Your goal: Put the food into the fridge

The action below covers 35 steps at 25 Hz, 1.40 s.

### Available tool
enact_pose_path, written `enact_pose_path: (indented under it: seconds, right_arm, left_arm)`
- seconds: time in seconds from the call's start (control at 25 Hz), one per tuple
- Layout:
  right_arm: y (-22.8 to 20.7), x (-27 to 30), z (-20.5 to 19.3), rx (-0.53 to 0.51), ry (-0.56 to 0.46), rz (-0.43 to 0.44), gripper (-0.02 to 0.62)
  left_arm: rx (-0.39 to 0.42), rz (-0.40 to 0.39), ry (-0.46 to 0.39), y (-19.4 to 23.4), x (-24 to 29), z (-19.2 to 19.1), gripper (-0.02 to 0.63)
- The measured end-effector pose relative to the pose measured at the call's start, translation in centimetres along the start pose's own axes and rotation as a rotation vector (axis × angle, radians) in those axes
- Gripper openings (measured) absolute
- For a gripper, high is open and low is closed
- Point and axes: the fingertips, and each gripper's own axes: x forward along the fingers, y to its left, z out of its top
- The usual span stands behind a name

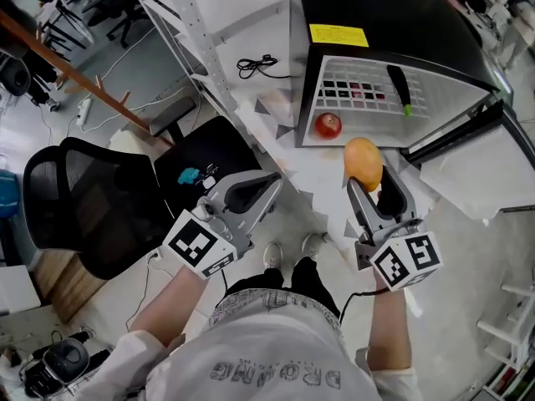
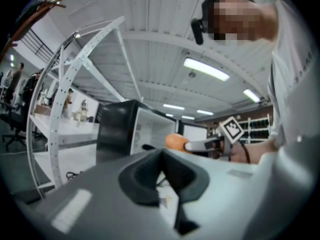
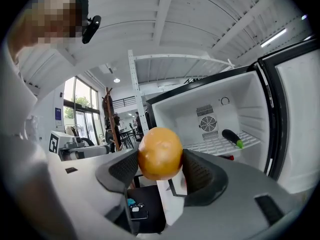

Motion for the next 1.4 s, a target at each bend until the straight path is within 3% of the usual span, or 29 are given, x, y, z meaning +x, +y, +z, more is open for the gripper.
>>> enact_pose_path:
  seconds: [0.64, 1.4]
  right_arm:
    - [-8.0, 7.2, 1.1, -0.004, 0.051, 0.082, 0.279]
    - [-11.6, 14.2, -0.3, -0.077, 0.097, 0.087, 0.279]
  left_arm:
    - [-0.029, 0.125, 0.064, 2.8, 5.3, -1.1, 0.006]
    - [-0.054, 0.231, 0.097, 4.9, 5.0, -2.7, 0.006]
